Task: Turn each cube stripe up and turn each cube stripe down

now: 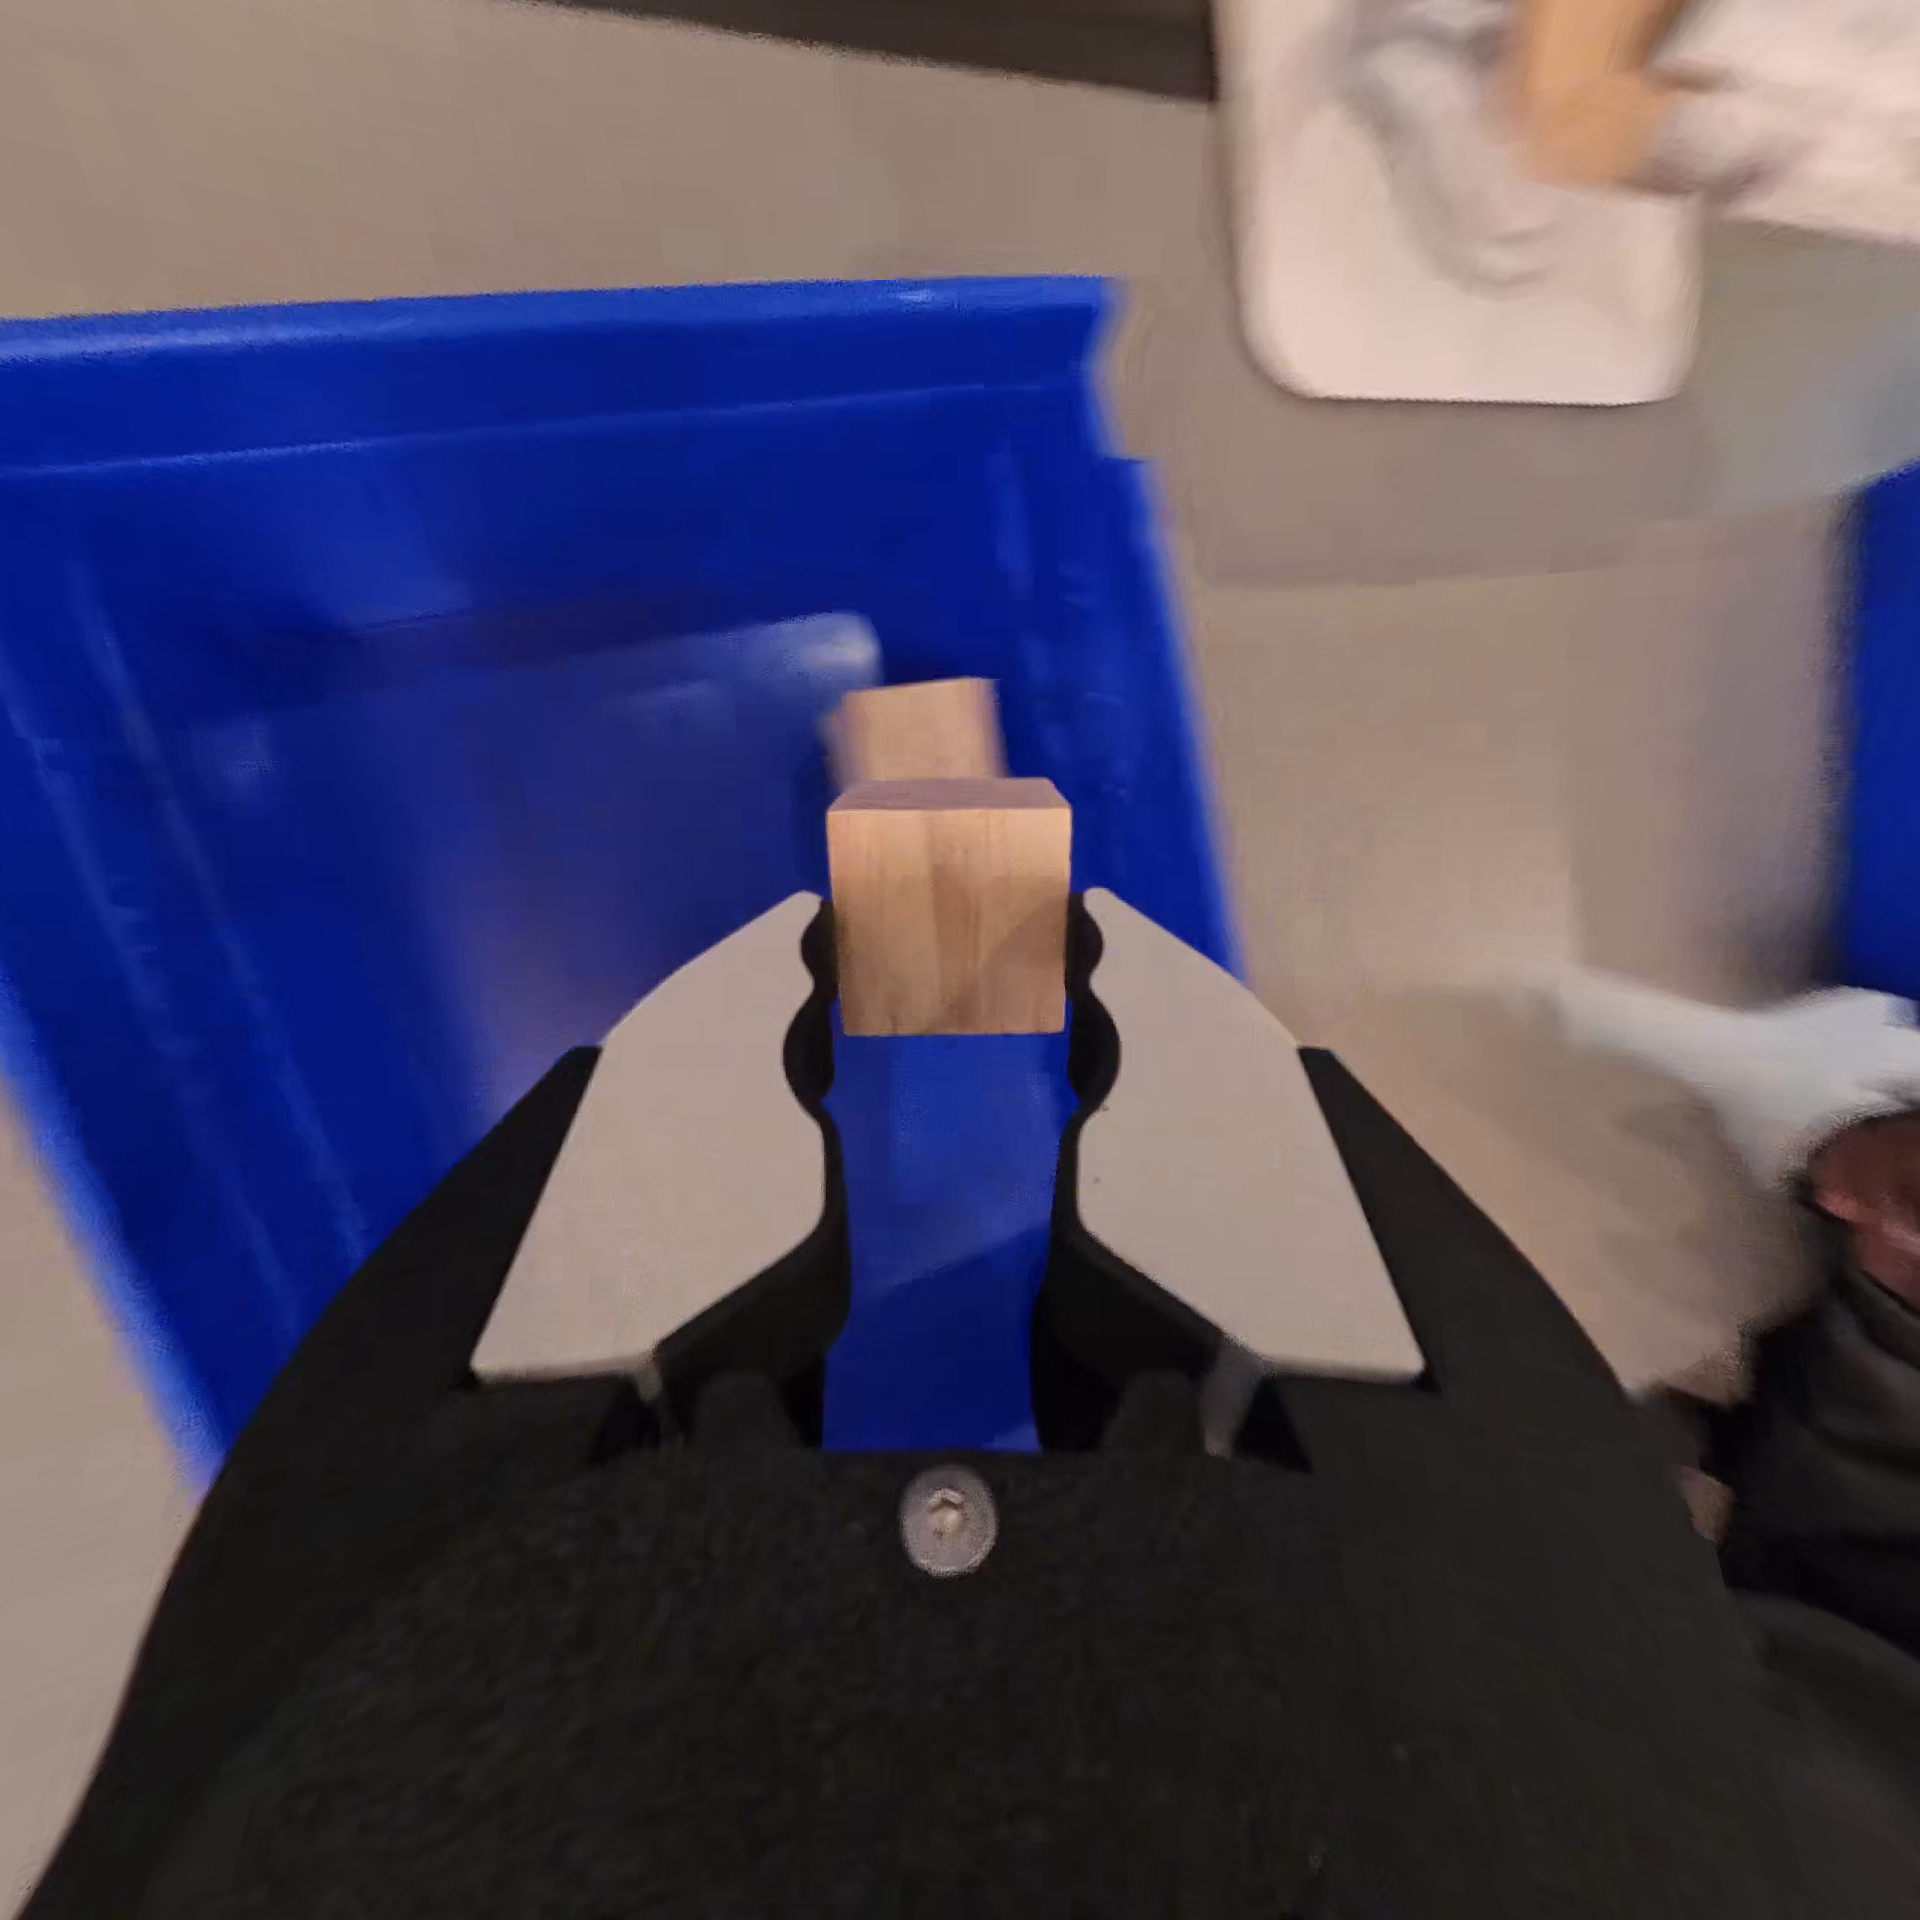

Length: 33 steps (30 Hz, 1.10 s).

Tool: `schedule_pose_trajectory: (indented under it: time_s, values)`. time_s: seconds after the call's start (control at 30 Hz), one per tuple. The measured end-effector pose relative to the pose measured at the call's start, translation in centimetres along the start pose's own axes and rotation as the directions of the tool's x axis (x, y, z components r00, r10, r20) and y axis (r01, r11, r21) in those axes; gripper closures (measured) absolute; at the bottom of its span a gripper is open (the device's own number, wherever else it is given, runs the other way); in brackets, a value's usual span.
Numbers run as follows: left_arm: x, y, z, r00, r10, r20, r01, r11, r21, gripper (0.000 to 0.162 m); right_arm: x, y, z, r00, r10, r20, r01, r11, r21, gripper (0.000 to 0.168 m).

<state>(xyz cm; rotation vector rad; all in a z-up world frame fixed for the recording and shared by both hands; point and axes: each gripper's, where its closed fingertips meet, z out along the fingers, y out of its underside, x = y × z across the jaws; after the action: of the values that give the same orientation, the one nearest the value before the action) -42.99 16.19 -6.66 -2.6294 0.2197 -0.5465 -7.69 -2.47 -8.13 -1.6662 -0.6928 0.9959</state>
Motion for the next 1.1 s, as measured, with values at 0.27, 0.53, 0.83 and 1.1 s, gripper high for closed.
schedule_pose_trajectory:
  time_s: [0.27, 0.53, 0.83, 1.1]
  values:
    - [17.9, 4.1, -4.8, 0.750, 0.058, -0.659, 0.092, 0.977, 0.190, 0.121, 1.3, -0.3, 0.2, 0.946, 0.317, 0.066, -0.320, 0.946, 0.041, 0.115]
    - [28.9, 7.5, -0.8, 0.436, -0.006, -0.900, 0.179, 0.981, 0.080, 0.121, -0.1, -5.5, 2.9, 0.815, 0.541, 0.208, -0.558, 0.830, 0.029, 0.101]
    - [30.0, 9.2, 4.8, 0.420, -0.089, -0.903, 0.245, 0.969, 0.018, 0.121, 0.7, -5.4, 6.1, 0.649, 0.717, 0.254, -0.733, 0.679, -0.042, 0.096]
    - [30.5, 9.8, 5.4, 0.454, -0.062, -0.889, 0.201, 0.979, 0.034, 0.121, 0.9, -3.3, 7.1, 0.584, 0.767, 0.266, -0.770, 0.627, -0.121, 0.098]
